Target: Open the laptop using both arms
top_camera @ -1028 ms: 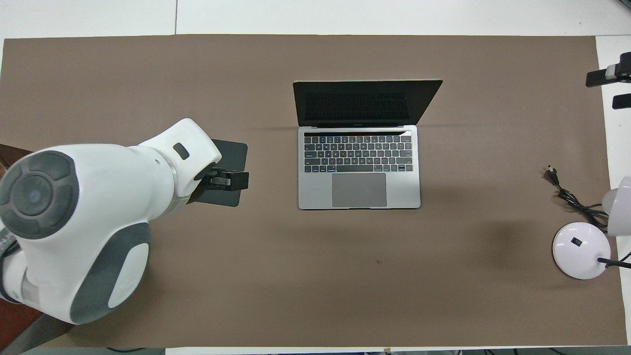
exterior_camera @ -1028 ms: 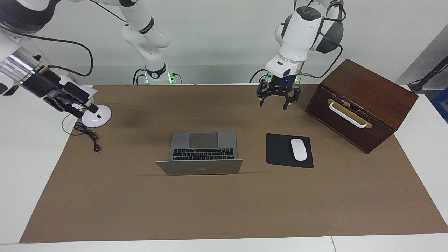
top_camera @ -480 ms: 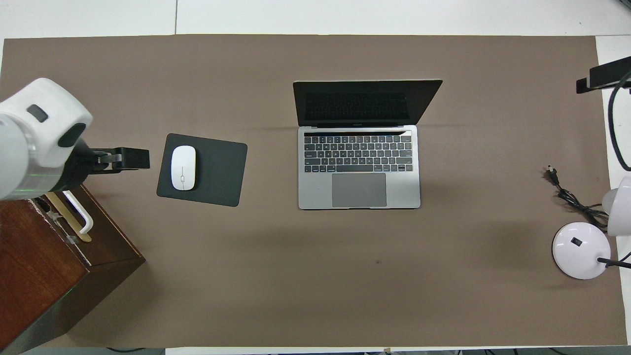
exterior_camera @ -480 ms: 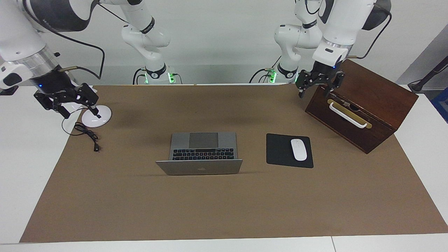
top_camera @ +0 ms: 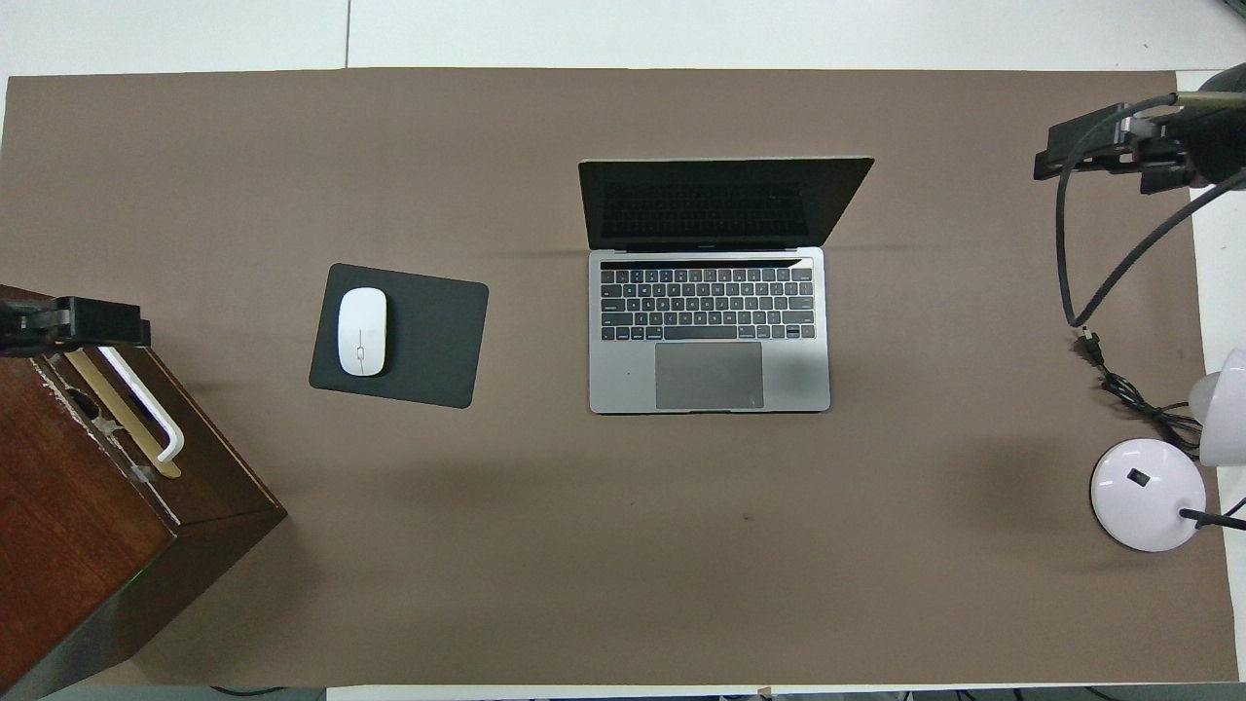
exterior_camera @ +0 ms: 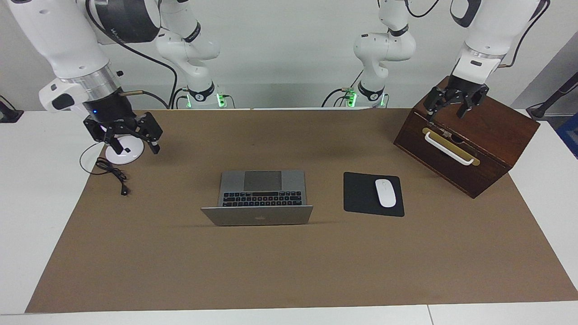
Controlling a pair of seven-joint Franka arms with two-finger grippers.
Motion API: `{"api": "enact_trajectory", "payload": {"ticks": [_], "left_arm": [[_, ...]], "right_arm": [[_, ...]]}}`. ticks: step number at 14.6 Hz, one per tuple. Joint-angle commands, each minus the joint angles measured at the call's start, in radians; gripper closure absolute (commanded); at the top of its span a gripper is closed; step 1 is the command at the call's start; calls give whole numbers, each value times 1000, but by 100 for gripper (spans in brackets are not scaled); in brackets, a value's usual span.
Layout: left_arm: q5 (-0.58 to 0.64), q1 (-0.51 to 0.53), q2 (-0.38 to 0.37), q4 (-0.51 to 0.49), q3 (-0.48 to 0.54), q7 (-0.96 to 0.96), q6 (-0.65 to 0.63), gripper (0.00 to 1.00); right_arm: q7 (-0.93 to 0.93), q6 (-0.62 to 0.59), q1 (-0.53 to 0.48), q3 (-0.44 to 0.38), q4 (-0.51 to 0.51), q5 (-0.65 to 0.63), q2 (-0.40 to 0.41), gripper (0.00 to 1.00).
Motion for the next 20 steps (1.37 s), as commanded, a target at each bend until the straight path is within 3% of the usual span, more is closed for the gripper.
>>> {"api": "enact_trajectory", "payload": {"ticks": [1,9,14,17,20], "left_arm": [[7,56,-5,15,-6,120,-38,0],[-9,54,-6,1,-4,112,-75,0],[-53,57,51,9,-4,103,-51,0],[-59,59,97,96,-4,103,-72,0],[-56,59,108,119,-4,102,-83,0]], "right_arm": [[62,35,12,3,-150,-23,-94,0],[73,27,24,3,-308,-131,-187,0],[24,30,7,-2,-316,-140,-203,0],[7,36,-13,-4,-324,-140,-209,0],[6,36,-13,-4,-324,-140,-209,0]]}}
